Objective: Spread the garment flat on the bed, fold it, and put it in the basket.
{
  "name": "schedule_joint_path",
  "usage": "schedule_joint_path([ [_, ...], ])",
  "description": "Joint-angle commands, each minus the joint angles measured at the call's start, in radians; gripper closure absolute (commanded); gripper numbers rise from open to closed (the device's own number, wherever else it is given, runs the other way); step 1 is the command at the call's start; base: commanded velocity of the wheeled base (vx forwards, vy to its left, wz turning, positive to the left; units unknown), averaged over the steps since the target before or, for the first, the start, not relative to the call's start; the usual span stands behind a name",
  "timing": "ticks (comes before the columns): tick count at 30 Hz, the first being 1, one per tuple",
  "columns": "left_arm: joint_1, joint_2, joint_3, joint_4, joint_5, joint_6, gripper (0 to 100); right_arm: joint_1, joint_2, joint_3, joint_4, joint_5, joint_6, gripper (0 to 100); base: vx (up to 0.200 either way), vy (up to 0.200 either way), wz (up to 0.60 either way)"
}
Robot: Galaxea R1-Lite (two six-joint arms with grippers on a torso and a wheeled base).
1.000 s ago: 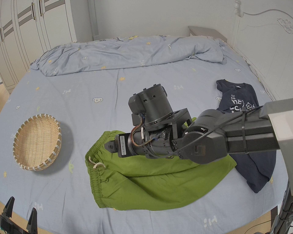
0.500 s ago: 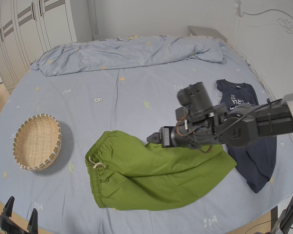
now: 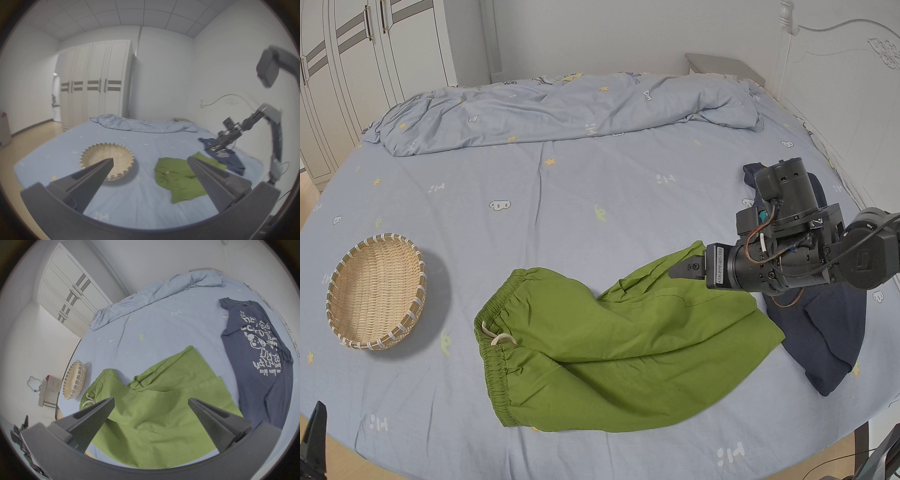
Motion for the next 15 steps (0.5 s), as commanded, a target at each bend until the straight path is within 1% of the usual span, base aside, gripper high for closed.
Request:
schedule_joint_path([
  [1,-0.05,0.546,-0.332,0.302,-0.39,-0.122,0,-0.089,-0.187,0.227,-0.093,0.021,-0.002,0,0.0,0.0,0.0],
  [2,-0.063,0.617,-0.319,0.299,-0.436,-0.119,0,-0.101,-0.2,0.244,-0.103,0.019,-0.004,0,0.0,0.0,0.0],
  [3,-0.067,0.631,-0.317,0.299,-0.448,-0.12,0,-0.106,-0.201,0.246,-0.105,0.018,-0.002,0,0.0,0.0,0.0],
  [4,-0.096,0.695,-0.309,0.297,-0.505,-0.122,0,-0.124,-0.212,0.255,-0.106,0.019,-0.002,0,0.0,0.0,0.0],
  [6,-0.124,0.769,-0.303,0.297,-0.568,-0.127,0,-0.14,-0.215,0.264,-0.106,0.021,0.009,0,0.0,0.0,0.0],
  [8,-0.127,0.79,-0.3,0.297,-0.583,-0.125,0,-0.144,-0.215,0.269,-0.106,0.019,0.018,0,0.0,0.0,0.0],
  [9,-0.128,0.878,-0.293,0.287,-0.611,-0.119,0,-0.146,-0.212,0.286,-0.1,0.005,0.053,0,0.0,0.0,0.0],
  [10,-0.13,0.882,-0.293,0.285,-0.611,-0.117,0,-0.146,-0.212,0.287,-0.1,0.004,0.053,0,0.0,0.0,0.0],
  [11,-0.133,0.941,-0.288,0.251,-0.613,-0.117,0,-0.147,-0.214,0.296,-0.094,-0.007,0.053,0,0.0,0.0,0.0],
  [12,-0.139,0.982,-0.285,0.218,-0.614,-0.116,0,-0.147,-0.215,0.298,-0.094,-0.002,0.058,0,0.0,0.0,0.0],
  [15,-0.142,1.046,-0.27,0.146,-0.613,-0.108,0,-0.147,-0.221,0.298,-0.099,0.001,0.062,0,0.0,0.0,0.0],
])
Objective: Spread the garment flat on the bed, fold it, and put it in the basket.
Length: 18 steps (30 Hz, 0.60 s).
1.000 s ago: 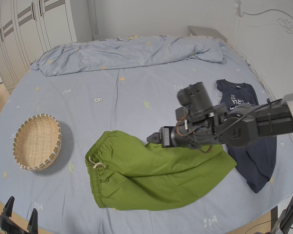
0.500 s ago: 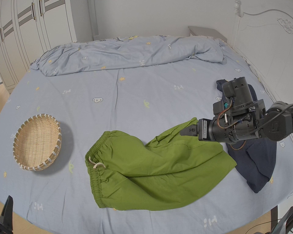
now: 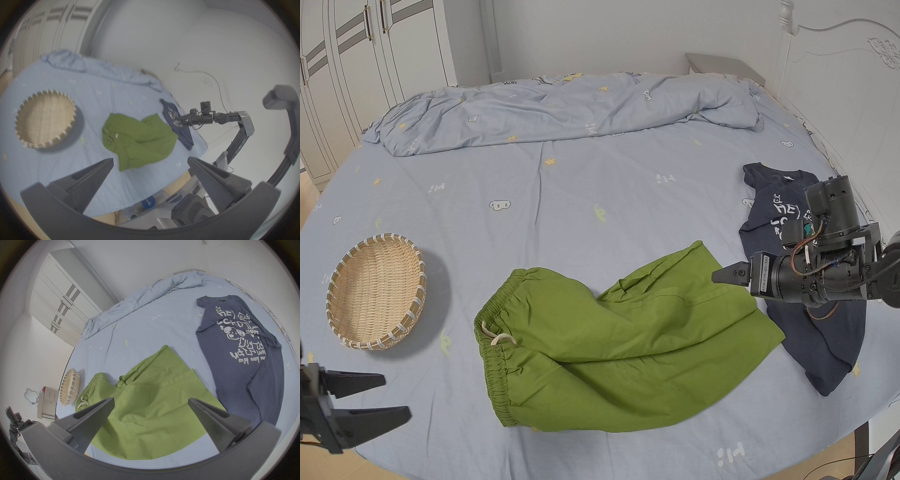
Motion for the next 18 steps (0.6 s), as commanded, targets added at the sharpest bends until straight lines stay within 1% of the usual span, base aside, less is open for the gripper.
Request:
schedule_joint_path([
  [1,-0.062,0.456,0.029,-0.119,-0.131,0.005,0,-0.041,-0.09,0.094,-0.021,-0.004,0.032,0,0.0,0.0,0.0],
  [2,-0.062,0.456,0.029,-0.119,-0.131,0.005,0,-0.041,-0.09,0.094,-0.021,-0.004,0.032,0,0.0,0.0,0.0],
  [3,-0.067,0.491,0.052,-0.159,-0.131,0.033,0,-0.036,-0.112,0.107,-0.023,-0.002,0.028,0,0.0,0.0,0.0],
  [4,-0.071,0.551,0.083,-0.206,-0.118,0.1,0,-0.03,-0.132,0.127,-0.026,0.011,0.02,0,0.0,0.0,0.0],
  [5,-0.07,0.588,0.095,-0.235,-0.107,0.134,0,-0.026,-0.141,0.131,-0.026,0.019,0.014,0,0.0,0.0,0.0],
  [6,-0.068,0.602,0.1,-0.248,-0.102,0.143,0,-0.024,-0.144,0.133,-0.026,0.021,0.009,0,0.0,0.0,0.0],
  [7,-0.065,0.652,0.125,-0.297,-0.085,0.163,0,-0.023,-0.158,0.133,-0.023,0.027,-0.001,0,0.0,0.0,0.0],
  [9,-0.064,0.686,0.146,-0.346,-0.07,0.168,0,-0.023,-0.161,0.131,-0.023,0.024,-0.006,0,0.0,0.0,0.0],
  [10,-0.062,0.72,0.169,-0.406,-0.058,0.172,0,-0.024,-0.159,0.13,-0.023,0.025,-0.006,0,0.0,0.0,0.0],
  [11,-0.06,0.726,0.174,-0.418,-0.055,0.174,0,-0.024,-0.159,0.13,-0.023,0.025,-0.006,0,0.0,0.0,0.0],
  [13,-0.057,0.778,0.206,-0.51,-0.007,0.189,0,-0.026,-0.158,0.131,-0.026,0.018,-0.008,0,0.0,0.0,0.0],
  [14,-0.057,0.778,0.206,-0.51,-0.007,0.189,0,-0.026,-0.158,0.131,-0.026,0.018,-0.008,0,0.0,0.0,0.0],
  [15,-0.059,0.803,0.226,-0.556,0.031,0.198,0,-0.024,-0.159,0.134,-0.026,0.022,-0.008,0,0.0,0.0,0.0],
  [18,-0.059,0.84,0.23,-0.6,0.063,0.209,0,-0.021,-0.164,0.134,-0.024,0.027,-0.008,0,0.0,0.0,0.0],
])
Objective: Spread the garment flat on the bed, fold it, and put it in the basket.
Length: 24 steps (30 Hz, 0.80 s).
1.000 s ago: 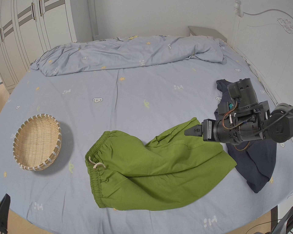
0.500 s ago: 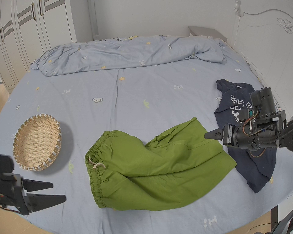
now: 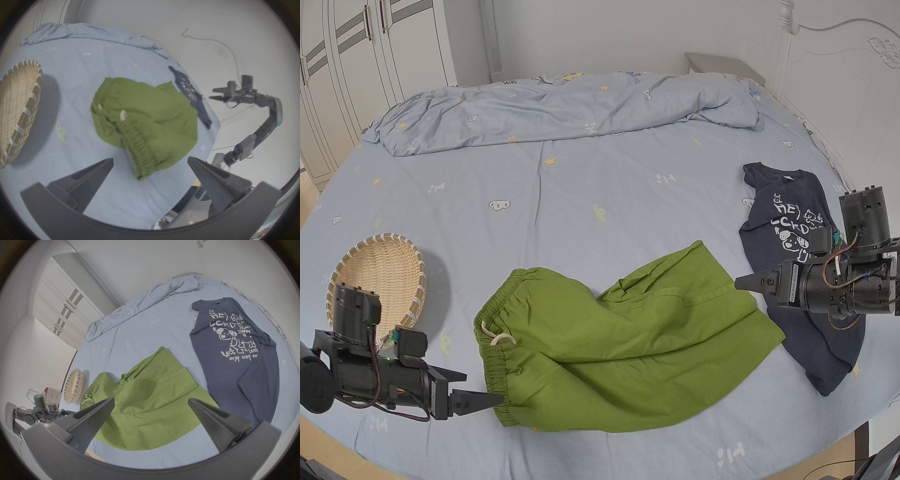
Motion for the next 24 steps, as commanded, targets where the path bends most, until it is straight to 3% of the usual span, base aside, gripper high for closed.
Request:
schedule_joint_path([
  [1,-0.003,0.148,0.05,-0.058,0.044,0.023,0,0.003,-0.028,0.01,-0.001,0.004,-0.002,0,0.0,0.0,0.0],
  [13,-0.049,0.255,0.035,-0.181,0.026,0.017,0,0.002,-0.035,0.021,-0.001,0.008,-0.002,0,0.0,0.0,0.0],
  [19,-0.085,0.258,0.038,-0.218,-0.08,-0.009,0,0.0,-0.034,0.023,-0.001,0.008,-0.002,0,0.0,0.0,0.0],
  [24,-0.112,0.266,0.045,-0.218,-0.096,-0.015,0,-0.001,-0.035,0.023,-0.001,0.006,-0.002,0,0.0,0.0,0.0],
])
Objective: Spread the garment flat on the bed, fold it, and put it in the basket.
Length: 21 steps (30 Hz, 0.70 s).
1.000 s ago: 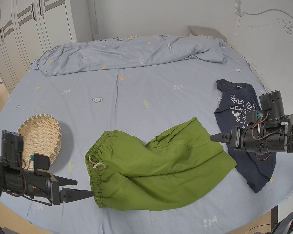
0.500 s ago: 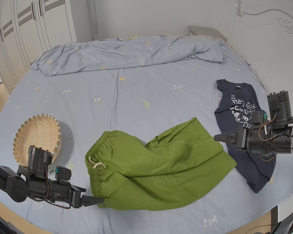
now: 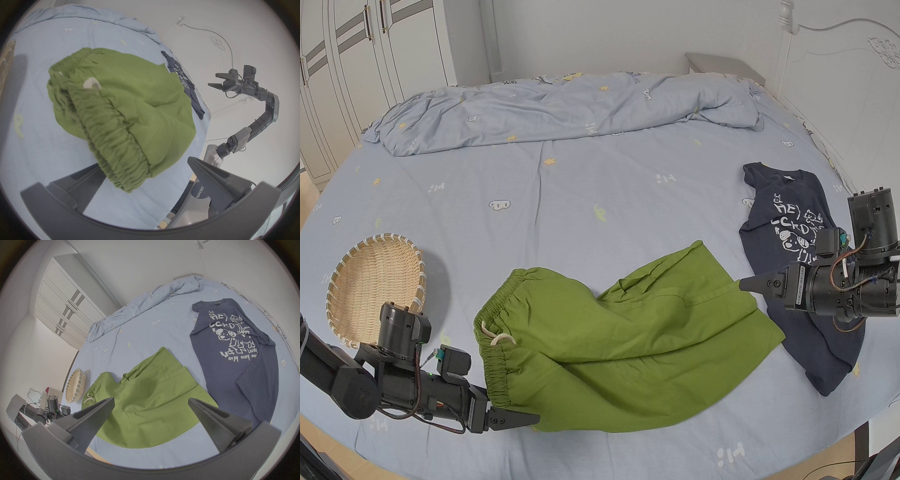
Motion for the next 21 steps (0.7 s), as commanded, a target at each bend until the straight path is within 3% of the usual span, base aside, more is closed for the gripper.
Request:
schedule_joint_path([
  [1,-0.026,0.006,0.006,0.0,-0.009,-0.004,0,-0.001,0.001,0.001,0.0,0.0,0.0,0,0.0,0.0,0.0],
  [7,-0.05,-0.017,0.026,0.0,-0.09,-0.039,0,-0.003,-0.001,0.001,0.0,0.0,0.0,0,0.0,0.0,0.0],
  [21,-0.046,-0.117,0.115,0.0,-0.09,-0.039,0,-0.003,-0.001,0.001,0.0,0.0,0.0,0,0.0,0.0,0.0],
])
